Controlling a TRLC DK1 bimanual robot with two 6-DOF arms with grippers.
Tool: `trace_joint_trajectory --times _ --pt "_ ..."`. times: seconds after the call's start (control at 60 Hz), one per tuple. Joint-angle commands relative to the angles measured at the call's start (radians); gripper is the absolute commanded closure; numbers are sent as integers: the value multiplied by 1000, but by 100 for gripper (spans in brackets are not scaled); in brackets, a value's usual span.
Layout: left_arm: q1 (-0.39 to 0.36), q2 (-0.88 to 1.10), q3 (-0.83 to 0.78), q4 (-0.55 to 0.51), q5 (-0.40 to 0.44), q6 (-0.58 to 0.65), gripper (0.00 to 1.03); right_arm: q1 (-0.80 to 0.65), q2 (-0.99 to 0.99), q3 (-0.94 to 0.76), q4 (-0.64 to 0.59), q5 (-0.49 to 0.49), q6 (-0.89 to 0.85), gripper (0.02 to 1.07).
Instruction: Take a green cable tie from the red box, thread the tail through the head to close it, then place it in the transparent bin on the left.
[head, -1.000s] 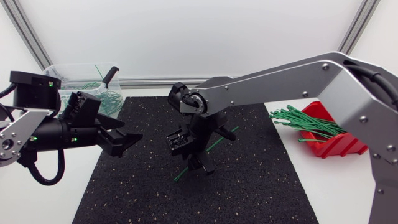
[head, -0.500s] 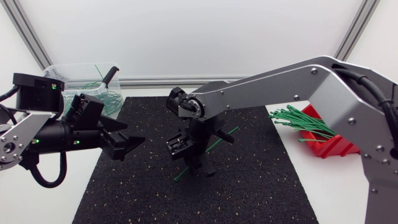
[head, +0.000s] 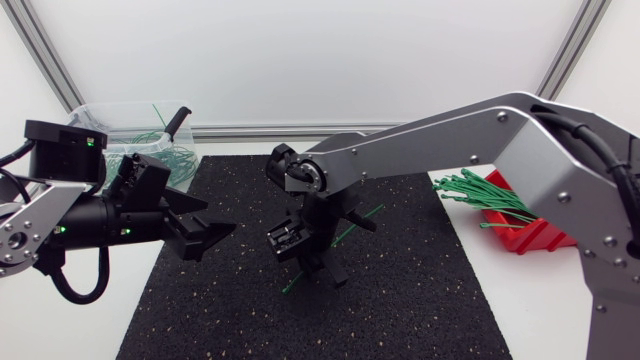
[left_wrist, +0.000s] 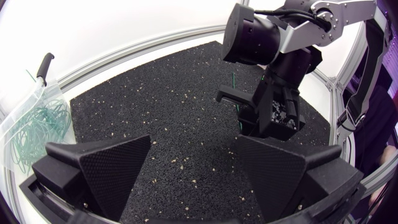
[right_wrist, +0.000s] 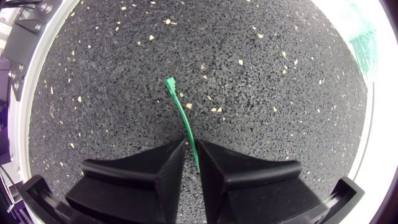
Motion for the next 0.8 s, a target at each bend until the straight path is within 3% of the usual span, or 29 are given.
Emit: trace_joint_trajectory --times 0.0,0.1,0.267,0.483,0.783 --pt "-8 0 -24 6 8 32 7 13 55 -4 -42 5 -24 93" --pt "-6 0 -27 6 8 45 7 16 86 33 -105 4 -20 102" --pt "-8 -6 -36 6 9 49 7 11 72 48 -123 -10 20 101" --pt "-28 -37 -45 6 16 48 7 -42 -27 135 -207 -125 151 101" --pt "-32 -157 -51 63 128 6 7 -154 -227 240 -290 -374 425 101"
